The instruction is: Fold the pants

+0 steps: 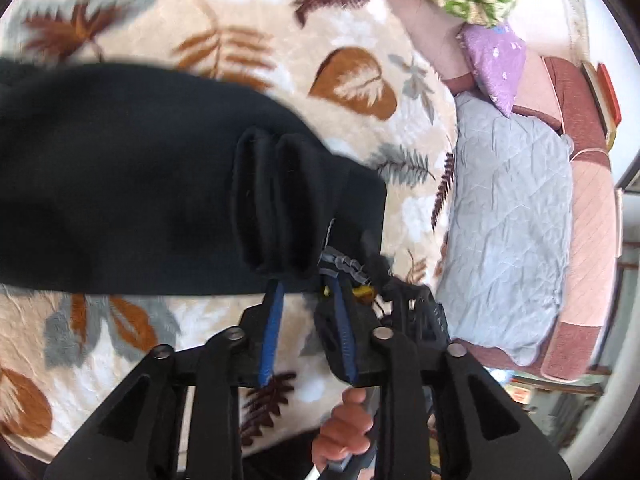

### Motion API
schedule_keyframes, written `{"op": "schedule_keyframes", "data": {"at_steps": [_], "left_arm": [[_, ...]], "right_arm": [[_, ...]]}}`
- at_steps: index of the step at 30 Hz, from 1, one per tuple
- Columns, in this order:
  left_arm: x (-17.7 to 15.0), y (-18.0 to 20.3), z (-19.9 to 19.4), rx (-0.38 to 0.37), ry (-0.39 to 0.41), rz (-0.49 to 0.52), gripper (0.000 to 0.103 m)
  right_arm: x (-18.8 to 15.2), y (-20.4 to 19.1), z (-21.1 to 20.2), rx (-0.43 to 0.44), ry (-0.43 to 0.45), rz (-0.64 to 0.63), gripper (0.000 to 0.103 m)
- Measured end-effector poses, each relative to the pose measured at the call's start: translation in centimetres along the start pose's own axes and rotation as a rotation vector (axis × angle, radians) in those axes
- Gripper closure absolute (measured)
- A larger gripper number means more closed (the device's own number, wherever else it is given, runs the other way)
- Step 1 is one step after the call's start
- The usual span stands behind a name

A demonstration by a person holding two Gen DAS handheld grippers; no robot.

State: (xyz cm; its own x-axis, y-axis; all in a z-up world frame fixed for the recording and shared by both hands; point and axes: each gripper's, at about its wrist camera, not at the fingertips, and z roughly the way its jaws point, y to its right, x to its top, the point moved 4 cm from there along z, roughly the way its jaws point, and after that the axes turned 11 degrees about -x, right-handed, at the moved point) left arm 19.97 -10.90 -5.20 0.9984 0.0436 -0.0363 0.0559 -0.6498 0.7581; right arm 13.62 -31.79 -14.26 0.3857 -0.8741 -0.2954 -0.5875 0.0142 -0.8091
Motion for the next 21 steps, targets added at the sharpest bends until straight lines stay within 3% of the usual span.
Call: {"op": "schedule_keyframes", "data": {"at_steps": [1,3,12,15,17,18,19,21], "left_arm": [[0.0,0.2,-0.2,0.032,0.023,0.022,0.065],[0.1,0.1,-0.3,0.079,0.057,0.037,0.059],[1.2,-0.5,2.4,0.2,0.062,0.118,0.059],[1.8,-1.7,3.6,0.199,0.069,0.066,0.059],[2.2,-1.9,4.0,0.168,0.086,0.035,0.072],[2.3,-1.6,4.1,0.143,0.096,0.041,0.092],[2.4,-1.2,4.2,0.112,0.094,0.045,0.095],[2.1,-0.1,4.0,0.037,0.114,0.059,0.095]], "right_arm": [[0.1,0.2,0.1,-0.004,-0.005,-0.003,0.069],[0.4,0.8,-0.1,0.002,-0.015,0.009,0.069],[0.6,1.6,-0.3,0.022,-0.064,0.019,0.07],[0.8,1.7,-0.3,0.036,-0.075,0.035,0.07],[0.7,1.9,-0.5,0.045,-0.078,0.04,0.07],[0.7,1.8,-0.5,0.049,-0.079,0.038,0.069],[0.7,1.7,-0.5,0.053,-0.081,0.025,0.069],[0.7,1.3,-0.9,0.057,-0.075,-0.007,0.081]]}}
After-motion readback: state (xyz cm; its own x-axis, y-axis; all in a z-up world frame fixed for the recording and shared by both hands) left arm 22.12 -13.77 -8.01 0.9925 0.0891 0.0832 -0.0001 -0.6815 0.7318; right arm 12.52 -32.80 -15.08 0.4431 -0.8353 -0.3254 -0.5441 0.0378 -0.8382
